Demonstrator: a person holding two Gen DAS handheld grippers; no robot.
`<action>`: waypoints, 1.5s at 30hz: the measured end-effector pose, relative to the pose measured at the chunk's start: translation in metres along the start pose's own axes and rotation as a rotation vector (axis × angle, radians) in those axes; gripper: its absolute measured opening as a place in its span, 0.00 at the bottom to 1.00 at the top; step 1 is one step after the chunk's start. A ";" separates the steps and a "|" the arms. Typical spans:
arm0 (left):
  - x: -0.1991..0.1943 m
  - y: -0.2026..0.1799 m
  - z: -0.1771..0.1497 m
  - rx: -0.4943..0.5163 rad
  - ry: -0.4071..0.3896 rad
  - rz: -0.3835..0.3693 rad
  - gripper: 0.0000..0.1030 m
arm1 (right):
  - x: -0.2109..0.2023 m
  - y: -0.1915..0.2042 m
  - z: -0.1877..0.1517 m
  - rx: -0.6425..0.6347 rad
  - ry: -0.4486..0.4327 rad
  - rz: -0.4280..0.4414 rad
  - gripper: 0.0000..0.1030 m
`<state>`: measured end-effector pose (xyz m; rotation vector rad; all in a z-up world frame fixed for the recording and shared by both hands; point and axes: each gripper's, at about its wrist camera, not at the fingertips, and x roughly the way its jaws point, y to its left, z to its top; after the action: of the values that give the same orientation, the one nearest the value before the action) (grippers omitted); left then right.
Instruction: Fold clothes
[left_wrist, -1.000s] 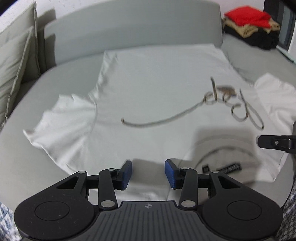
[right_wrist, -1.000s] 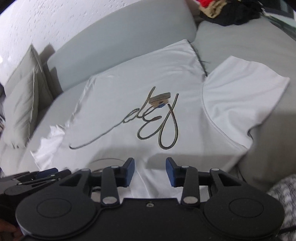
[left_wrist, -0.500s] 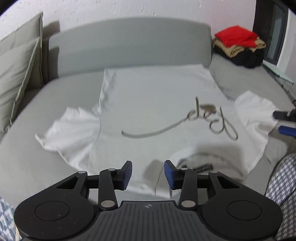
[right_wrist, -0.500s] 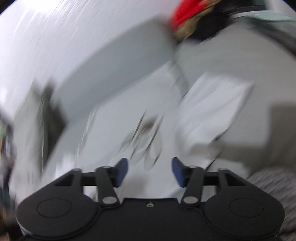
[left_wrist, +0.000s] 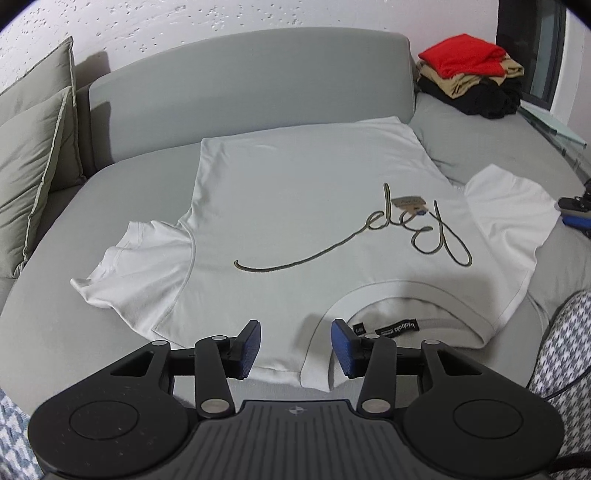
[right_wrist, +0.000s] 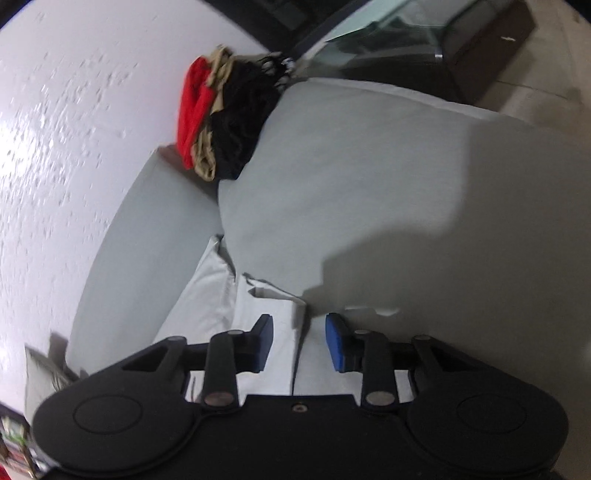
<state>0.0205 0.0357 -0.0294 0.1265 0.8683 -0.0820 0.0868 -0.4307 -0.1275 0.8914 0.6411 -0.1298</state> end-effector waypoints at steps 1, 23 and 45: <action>0.000 -0.001 -0.001 0.003 0.003 -0.001 0.43 | 0.004 0.001 0.000 -0.018 0.004 0.004 0.18; 0.008 0.027 -0.015 -0.118 -0.004 -0.042 0.43 | 0.002 0.115 -0.018 -0.362 -0.089 -0.084 0.02; 0.017 0.034 -0.022 -0.143 0.031 -0.043 0.43 | 0.028 0.128 -0.064 -0.470 0.147 -0.165 0.19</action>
<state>0.0190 0.0717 -0.0540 -0.0249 0.9053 -0.0584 0.1256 -0.2971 -0.0852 0.3965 0.8398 -0.0571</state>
